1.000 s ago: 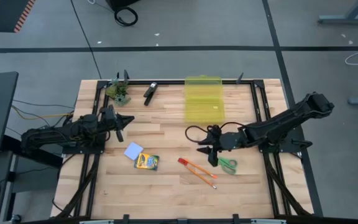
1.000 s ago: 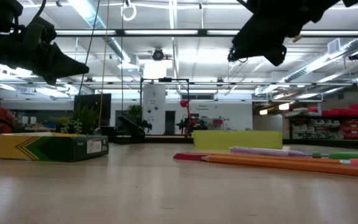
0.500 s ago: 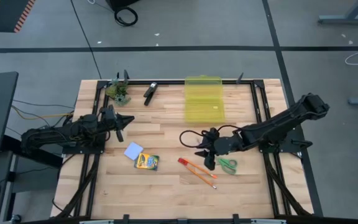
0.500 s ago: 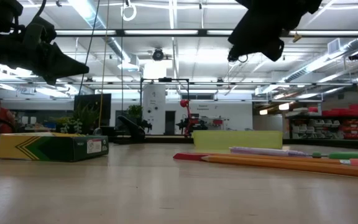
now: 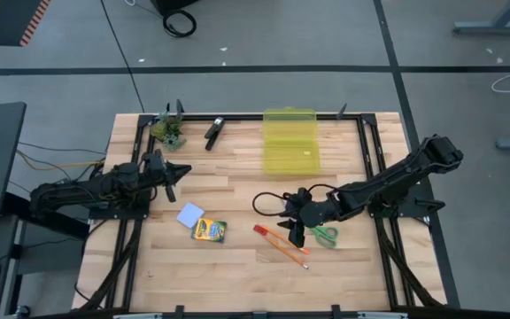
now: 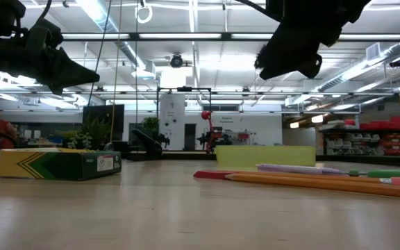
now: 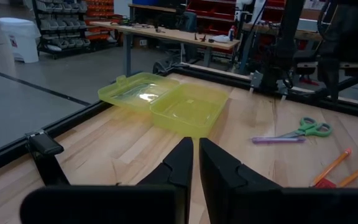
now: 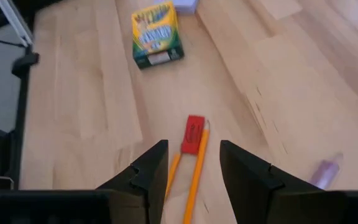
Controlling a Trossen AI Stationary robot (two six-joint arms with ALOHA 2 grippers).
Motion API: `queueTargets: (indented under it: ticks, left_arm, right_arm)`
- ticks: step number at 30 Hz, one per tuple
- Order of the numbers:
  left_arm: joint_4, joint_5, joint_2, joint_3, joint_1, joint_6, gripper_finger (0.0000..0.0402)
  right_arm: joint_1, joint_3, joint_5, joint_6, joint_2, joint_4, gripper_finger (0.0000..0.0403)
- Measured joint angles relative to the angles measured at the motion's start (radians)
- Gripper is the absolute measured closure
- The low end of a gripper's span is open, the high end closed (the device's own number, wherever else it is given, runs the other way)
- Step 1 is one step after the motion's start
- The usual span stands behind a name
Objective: Pack school essentials
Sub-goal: Put the top yellow pencil into the yellow supply box
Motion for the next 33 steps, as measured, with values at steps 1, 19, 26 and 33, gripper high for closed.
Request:
queueTargets:
  ticks: [1, 19, 26, 33]
  left_arm:
    - [0.000, 0.000, 0.000, 0.000, 0.000, 0.000, 0.0366]
    - [-0.001, 0.000, 0.000, 0.000, 0.000, 0.000, 0.0366]
    - [-0.004, 0.000, 0.000, 0.001, 0.000, 0.000, 0.0375]
    - [-0.002, 0.000, 0.000, 0.001, 0.000, 0.000, 0.0370]
  right_arm:
    - [0.002, 0.000, 0.001, 0.008, 0.002, -0.009, 0.0251]
    - [0.039, -0.001, 0.042, 0.040, 0.042, 0.007, 0.0251]
    - [0.065, -0.001, 0.043, 0.059, 0.112, 0.025, 0.0251]
    - [0.100, -0.001, 0.039, 0.105, 0.149, 0.034, 0.0251]
